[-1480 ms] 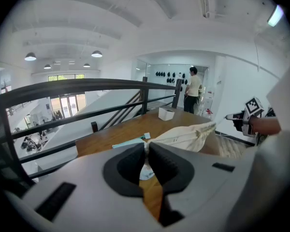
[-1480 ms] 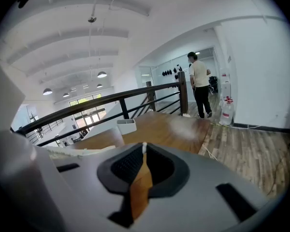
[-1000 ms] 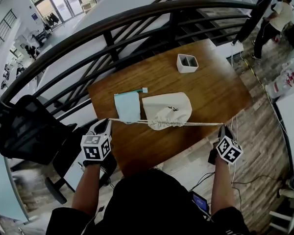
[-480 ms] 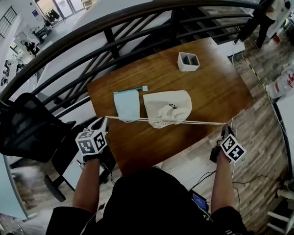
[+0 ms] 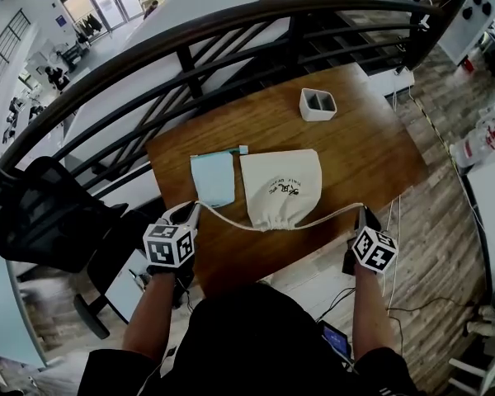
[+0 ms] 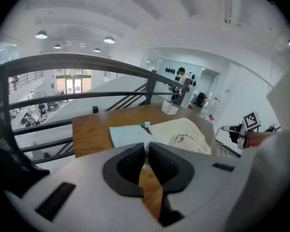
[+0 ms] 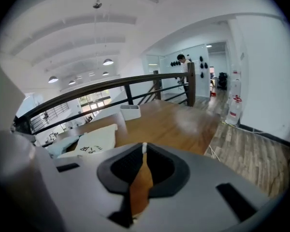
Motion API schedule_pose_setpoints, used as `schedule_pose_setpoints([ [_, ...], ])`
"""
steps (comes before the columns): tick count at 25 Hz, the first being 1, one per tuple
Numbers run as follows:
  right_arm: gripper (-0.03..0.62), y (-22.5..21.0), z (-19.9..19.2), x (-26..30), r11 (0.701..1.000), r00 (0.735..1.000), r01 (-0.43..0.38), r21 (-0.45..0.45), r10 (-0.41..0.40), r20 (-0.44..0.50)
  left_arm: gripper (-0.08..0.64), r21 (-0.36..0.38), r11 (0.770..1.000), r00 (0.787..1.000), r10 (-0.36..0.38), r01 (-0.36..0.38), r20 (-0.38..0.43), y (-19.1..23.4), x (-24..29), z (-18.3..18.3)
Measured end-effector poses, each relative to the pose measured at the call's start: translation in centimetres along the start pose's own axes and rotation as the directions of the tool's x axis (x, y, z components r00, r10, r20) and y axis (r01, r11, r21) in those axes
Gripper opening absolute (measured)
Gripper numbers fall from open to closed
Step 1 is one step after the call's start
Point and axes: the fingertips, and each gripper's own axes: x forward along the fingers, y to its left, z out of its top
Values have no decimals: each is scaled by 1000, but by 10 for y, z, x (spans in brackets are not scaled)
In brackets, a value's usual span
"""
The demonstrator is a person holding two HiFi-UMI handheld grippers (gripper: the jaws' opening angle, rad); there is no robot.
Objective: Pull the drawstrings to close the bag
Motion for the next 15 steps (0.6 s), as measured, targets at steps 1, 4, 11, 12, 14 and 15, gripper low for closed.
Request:
schedule_pose_setpoints([
  [1, 21, 13, 0, 3, 999, 1000, -29, -33, 29, -7, 35, 26, 999, 1000, -18, 18, -7, -10, 4, 1],
  [4, 25, 52, 0, 10, 989, 993, -114, -90, 111, -31, 36, 108, 992, 998, -60, 62, -23, -37, 15, 3],
  [11, 89, 95, 3, 15, 966, 973, -231, -115, 227, -47, 100, 218, 964, 988, -147, 155, -49, -85, 26, 2],
  [12, 138, 99, 3, 14, 961, 967, -254, -110, 250, -48, 144, 218, 961, 985, -162, 170, -53, -90, 26, 2],
  [14, 244, 106, 3, 13, 947, 952, -305, -102, 301, -50, 202, 206, 960, 981, -185, 191, -49, -96, 24, 2],
  [15, 294, 110, 3, 11, 940, 945, -326, -100, 323, -51, 222, 200, 960, 981, -190, 195, -42, -98, 23, 2],
])
